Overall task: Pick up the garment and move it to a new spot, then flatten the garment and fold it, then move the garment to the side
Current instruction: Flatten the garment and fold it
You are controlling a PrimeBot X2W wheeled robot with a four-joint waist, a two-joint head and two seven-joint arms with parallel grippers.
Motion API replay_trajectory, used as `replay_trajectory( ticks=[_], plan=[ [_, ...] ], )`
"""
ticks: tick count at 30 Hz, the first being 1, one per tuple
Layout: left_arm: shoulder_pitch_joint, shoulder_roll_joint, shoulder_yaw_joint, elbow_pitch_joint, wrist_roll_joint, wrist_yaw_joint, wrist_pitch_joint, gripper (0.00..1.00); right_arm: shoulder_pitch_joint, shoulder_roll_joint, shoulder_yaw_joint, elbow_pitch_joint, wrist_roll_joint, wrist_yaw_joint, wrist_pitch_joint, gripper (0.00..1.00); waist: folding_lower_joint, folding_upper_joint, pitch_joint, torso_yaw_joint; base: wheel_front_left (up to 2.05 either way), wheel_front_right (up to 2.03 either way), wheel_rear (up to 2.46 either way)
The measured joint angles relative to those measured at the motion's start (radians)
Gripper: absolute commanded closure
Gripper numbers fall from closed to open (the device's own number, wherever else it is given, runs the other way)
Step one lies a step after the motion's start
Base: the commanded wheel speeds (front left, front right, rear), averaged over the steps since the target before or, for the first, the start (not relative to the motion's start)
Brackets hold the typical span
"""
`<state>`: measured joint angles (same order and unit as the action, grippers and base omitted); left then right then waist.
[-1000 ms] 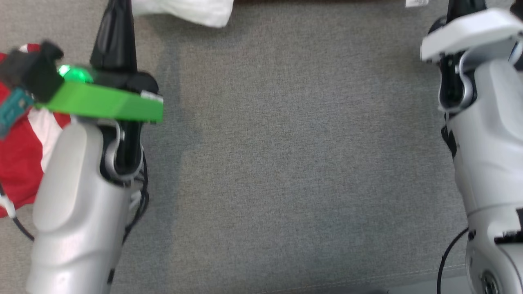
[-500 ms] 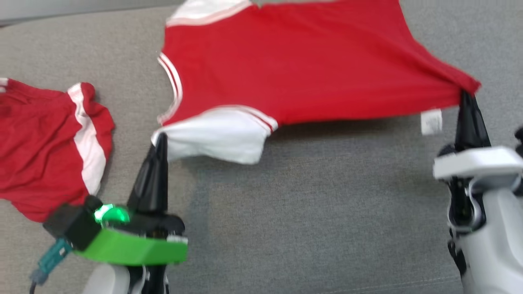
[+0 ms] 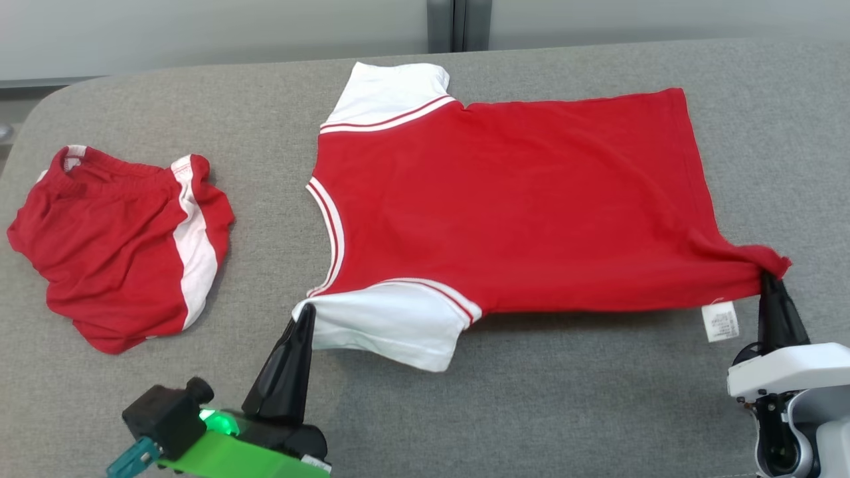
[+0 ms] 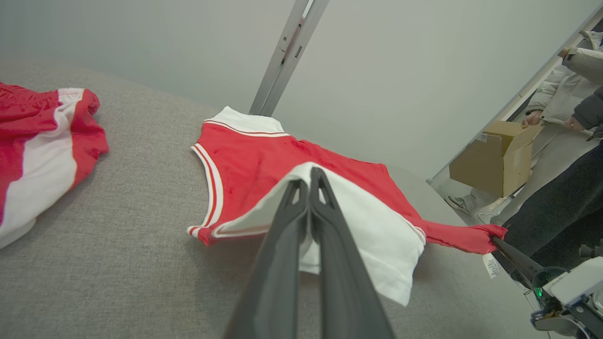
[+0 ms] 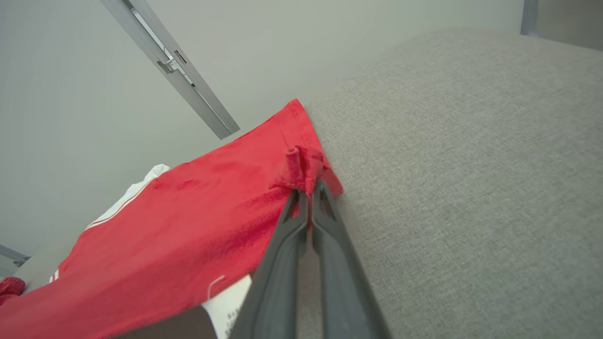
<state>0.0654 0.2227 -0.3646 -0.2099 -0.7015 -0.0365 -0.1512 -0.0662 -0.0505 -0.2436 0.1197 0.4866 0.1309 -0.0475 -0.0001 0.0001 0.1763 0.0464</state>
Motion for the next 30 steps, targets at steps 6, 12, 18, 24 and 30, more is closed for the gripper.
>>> replay_trajectory(
  ticks=[6, 12, 18, 24, 30],
  plan=[
    [-0.082, -0.027, -0.026, 0.107, -0.005, -0.02, 0.008, 1.0, -0.049, 0.001, 0.011, 0.106, -0.011, 0.0, 0.009, 1.0, 0.0, 0.0, 0.028, -0.012, 0.0, 0.0, 0.0],
    [-0.224, -0.069, -0.035, 0.224, -0.011, -0.047, -0.011, 1.0, -0.125, 0.001, 0.006, 0.187, -0.007, 0.0, -0.004, 1.0, 0.0, 0.0, 0.052, -0.023, 0.0, 0.0, 0.0],
    [-0.405, -0.099, -0.013, 0.376, -0.013, -0.062, -0.049, 1.0, -0.238, 0.001, 0.007, 0.273, 0.01, 0.0, -0.031, 1.0, 0.0, 0.0, 0.077, -0.03, 0.0, 0.0, 0.0],
    [-0.548, -0.115, 0.025, 0.55, -0.02, -0.07, -0.085, 1.0, -0.363, 0.002, 0.007, 0.389, 0.013, 0.0, -0.071, 1.0, 0.0, 0.0, 0.109, -0.041, 0.0, 0.0, 0.0],
    [-0.638, -0.128, 0.024, 0.694, -0.01, -0.082, -0.103, 1.0, -0.482, 0.002, 0.01, 0.525, -0.026, 0.0, -0.117, 1.0, 0.0, 0.0, 0.143, -0.054, 0.0, 0.0, 0.0]
  ],
)
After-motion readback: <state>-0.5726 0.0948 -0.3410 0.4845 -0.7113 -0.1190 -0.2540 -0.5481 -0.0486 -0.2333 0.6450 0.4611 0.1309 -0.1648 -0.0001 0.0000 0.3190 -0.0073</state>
